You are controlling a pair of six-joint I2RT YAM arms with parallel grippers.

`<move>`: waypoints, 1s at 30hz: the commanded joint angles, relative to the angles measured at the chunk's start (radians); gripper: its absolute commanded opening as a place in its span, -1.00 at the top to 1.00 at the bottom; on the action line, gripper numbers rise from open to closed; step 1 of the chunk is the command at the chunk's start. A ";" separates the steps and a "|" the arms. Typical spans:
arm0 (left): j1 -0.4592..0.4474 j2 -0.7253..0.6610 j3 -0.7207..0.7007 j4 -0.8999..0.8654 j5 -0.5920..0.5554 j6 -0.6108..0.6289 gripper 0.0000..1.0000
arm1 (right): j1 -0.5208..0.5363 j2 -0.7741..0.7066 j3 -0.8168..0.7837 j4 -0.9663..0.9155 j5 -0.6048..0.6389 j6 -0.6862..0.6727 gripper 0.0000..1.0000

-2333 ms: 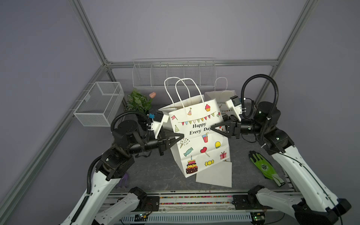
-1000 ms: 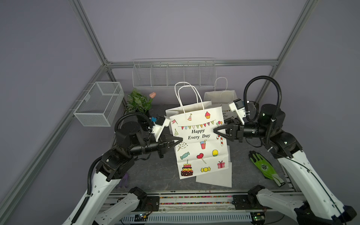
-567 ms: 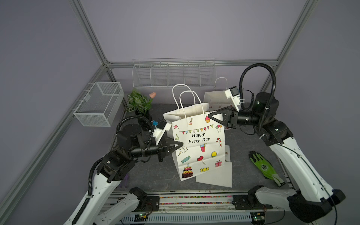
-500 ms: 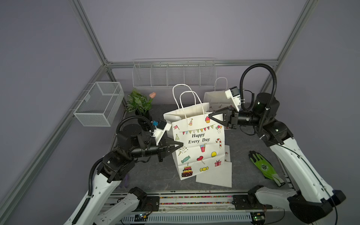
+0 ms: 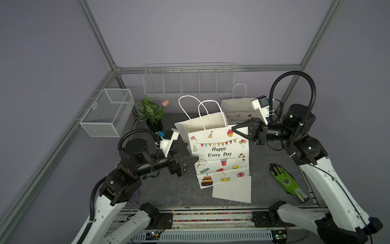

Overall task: Put away the paper bag
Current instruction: Press the paper bag.

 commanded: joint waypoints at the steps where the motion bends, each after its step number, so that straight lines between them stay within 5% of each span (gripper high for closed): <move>1: 0.008 -0.076 0.014 0.027 -0.222 0.013 -0.99 | -0.037 -0.039 0.036 -0.002 -0.100 -0.011 0.86; 5: 0.010 -0.159 -0.023 0.093 -0.402 0.012 -0.99 | -0.071 -0.049 0.070 -0.002 -0.179 0.009 0.87; 9: 0.009 -0.154 -0.026 0.110 -0.420 0.026 -0.99 | -0.081 -0.056 0.099 0.011 -0.223 0.032 0.87; 23: 0.099 0.064 0.022 0.320 0.232 -0.090 -0.99 | -0.085 -0.067 0.111 0.048 -0.247 0.064 0.87; 30: 0.100 0.041 0.004 0.314 0.321 -0.100 -0.65 | -0.117 -0.028 0.132 -0.048 -0.190 -0.015 0.87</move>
